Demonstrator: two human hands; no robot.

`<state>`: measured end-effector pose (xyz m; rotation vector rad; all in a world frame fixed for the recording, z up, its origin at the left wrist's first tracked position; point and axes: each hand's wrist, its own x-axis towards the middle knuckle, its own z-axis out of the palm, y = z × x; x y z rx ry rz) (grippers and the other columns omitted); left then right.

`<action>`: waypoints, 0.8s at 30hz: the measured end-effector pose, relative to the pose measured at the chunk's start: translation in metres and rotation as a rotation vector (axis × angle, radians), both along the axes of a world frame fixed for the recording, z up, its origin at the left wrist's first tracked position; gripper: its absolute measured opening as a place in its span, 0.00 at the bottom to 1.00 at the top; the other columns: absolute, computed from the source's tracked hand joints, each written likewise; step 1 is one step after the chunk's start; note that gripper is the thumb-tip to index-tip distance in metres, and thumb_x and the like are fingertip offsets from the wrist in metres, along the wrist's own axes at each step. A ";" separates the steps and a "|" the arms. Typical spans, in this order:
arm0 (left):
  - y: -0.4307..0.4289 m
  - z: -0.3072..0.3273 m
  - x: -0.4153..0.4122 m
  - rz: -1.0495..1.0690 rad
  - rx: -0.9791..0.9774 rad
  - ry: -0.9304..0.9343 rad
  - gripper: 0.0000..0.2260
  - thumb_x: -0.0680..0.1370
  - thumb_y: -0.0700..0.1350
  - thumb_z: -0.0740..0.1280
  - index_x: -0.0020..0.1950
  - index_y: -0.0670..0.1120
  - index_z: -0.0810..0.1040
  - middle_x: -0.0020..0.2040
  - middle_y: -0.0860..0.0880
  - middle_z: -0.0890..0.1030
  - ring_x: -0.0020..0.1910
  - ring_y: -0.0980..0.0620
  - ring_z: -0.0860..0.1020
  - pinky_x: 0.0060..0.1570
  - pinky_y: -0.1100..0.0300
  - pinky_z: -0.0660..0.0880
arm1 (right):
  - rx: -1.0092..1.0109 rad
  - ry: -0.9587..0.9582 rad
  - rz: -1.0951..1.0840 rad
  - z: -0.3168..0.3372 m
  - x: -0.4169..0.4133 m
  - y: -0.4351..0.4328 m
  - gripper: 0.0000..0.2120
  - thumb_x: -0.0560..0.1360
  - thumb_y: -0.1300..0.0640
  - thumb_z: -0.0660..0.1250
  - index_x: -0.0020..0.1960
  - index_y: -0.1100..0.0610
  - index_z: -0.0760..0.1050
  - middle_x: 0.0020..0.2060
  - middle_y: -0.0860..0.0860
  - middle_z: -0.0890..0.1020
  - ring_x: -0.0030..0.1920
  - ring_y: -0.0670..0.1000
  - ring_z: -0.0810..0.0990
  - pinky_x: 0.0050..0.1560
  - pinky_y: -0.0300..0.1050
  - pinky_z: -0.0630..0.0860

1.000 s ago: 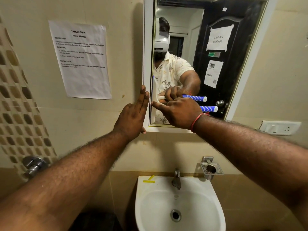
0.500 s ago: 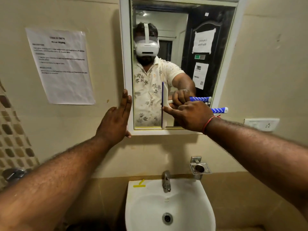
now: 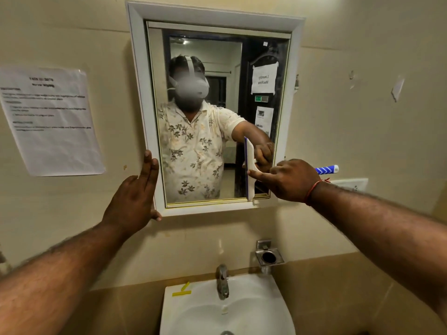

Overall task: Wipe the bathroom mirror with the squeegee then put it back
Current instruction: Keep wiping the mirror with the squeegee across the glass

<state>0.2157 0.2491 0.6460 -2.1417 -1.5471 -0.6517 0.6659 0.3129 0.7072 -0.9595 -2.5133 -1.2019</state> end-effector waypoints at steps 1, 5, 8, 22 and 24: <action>0.000 0.000 0.000 -0.001 -0.001 -0.002 0.80 0.55 0.51 0.94 0.90 0.37 0.43 0.90 0.38 0.36 0.45 0.37 0.74 0.48 0.43 0.80 | 0.004 0.004 0.003 0.001 0.004 0.000 0.29 0.81 0.51 0.70 0.81 0.45 0.70 0.38 0.52 0.86 0.33 0.58 0.83 0.33 0.47 0.76; 0.001 0.000 0.000 -0.001 -0.007 0.001 0.80 0.53 0.51 0.94 0.90 0.37 0.44 0.90 0.38 0.36 0.46 0.35 0.75 0.50 0.41 0.81 | 0.016 0.022 -0.012 0.001 0.021 0.000 0.27 0.83 0.52 0.67 0.81 0.46 0.71 0.32 0.52 0.81 0.29 0.57 0.79 0.31 0.44 0.68; 0.002 0.000 -0.001 -0.004 -0.009 0.006 0.80 0.53 0.51 0.94 0.90 0.37 0.44 0.90 0.37 0.36 0.46 0.34 0.76 0.51 0.40 0.81 | 0.016 0.047 -0.062 0.000 0.035 -0.001 0.29 0.82 0.53 0.66 0.82 0.44 0.69 0.30 0.51 0.79 0.28 0.58 0.77 0.30 0.44 0.65; -0.005 0.003 0.002 0.010 -0.054 -0.001 0.80 0.51 0.51 0.94 0.90 0.35 0.48 0.91 0.37 0.38 0.46 0.34 0.78 0.52 0.39 0.82 | 0.008 0.100 -0.109 -0.003 0.041 -0.005 0.27 0.84 0.50 0.53 0.83 0.43 0.67 0.30 0.51 0.79 0.29 0.57 0.78 0.30 0.44 0.65; -0.005 0.003 0.002 0.008 -0.052 -0.001 0.80 0.51 0.50 0.94 0.90 0.35 0.48 0.91 0.36 0.38 0.46 0.33 0.78 0.52 0.39 0.82 | 0.002 0.144 -0.119 -0.006 0.039 -0.010 0.27 0.85 0.48 0.52 0.83 0.42 0.67 0.30 0.51 0.80 0.29 0.58 0.79 0.30 0.44 0.65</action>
